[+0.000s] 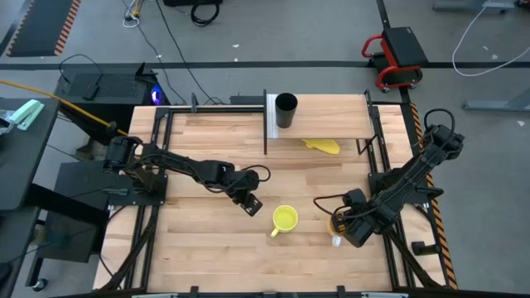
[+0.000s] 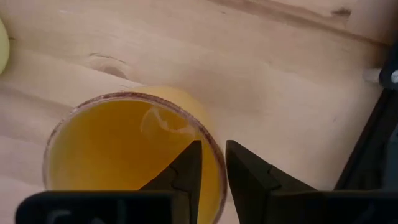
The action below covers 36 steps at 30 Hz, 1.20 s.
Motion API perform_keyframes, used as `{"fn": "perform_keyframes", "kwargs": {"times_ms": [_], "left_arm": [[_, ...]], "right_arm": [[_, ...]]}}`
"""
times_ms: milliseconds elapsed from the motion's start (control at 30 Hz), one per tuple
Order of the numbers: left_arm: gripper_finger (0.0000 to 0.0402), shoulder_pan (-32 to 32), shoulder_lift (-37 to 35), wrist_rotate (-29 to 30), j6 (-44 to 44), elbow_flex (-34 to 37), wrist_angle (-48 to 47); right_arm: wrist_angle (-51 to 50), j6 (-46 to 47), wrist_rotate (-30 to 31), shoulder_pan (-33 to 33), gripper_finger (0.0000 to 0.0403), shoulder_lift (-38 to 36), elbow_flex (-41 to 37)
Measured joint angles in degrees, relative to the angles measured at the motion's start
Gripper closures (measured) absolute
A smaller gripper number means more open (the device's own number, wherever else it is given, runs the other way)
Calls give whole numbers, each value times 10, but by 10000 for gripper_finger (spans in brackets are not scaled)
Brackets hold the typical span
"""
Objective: Stack small to large cups/mugs on shelf
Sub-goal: Put the orange mug on the shelf
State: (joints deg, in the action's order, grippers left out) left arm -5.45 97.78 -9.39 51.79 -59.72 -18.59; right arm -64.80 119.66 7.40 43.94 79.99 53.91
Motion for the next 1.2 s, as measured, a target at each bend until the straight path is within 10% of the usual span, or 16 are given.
{"fn": "perform_keyframes", "kwargs": {"times_ms": [467, 1200], "left_arm": [[366, 0, 0, 0, -48, 0, 0], [375, 7, 0, 0, -133, 0, -1]], "right_arm": [[1, 45, -2, -22, 365, 0, 0], [-65, -166, -5, -165, 391, -40, 56]]}}
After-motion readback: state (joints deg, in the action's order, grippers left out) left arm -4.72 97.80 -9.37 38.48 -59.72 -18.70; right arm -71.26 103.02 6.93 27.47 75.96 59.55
